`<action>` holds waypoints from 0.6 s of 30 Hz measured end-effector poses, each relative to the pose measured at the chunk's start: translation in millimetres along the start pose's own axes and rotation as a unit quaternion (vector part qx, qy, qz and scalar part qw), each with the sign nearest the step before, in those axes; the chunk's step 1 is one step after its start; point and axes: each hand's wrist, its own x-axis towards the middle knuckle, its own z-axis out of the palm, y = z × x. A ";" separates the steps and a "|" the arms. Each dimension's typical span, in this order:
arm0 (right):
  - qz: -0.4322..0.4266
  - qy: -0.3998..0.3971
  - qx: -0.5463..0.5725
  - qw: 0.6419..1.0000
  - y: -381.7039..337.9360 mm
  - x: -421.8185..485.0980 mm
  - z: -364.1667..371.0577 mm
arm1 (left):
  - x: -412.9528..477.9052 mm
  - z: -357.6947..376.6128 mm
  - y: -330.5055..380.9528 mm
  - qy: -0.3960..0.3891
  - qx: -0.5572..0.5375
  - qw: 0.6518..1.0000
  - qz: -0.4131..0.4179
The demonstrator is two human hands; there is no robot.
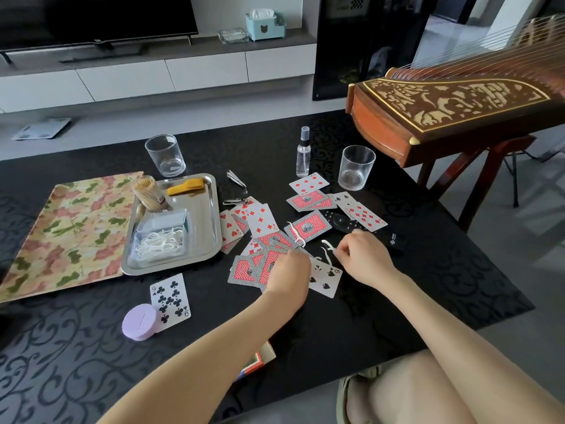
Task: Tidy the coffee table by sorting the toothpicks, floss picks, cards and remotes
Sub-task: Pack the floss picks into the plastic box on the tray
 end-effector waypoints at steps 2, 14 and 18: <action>0.078 -0.035 0.023 0.996 -10.1 9.1 9.1 | 0.8 -2.3 7.1 -0.020 0.044 0.999 0.004; 0.104 -0.159 -0.098 0.977 -31.5 24.2 14.1 | 9.8 -14.2 -6.0 -0.084 0.022 0.996 -0.017; 0.121 -0.147 -0.041 0.981 -24.4 23.6 3.1 | 5.7 -28.8 -33.4 -0.064 -0.112 0.989 -0.072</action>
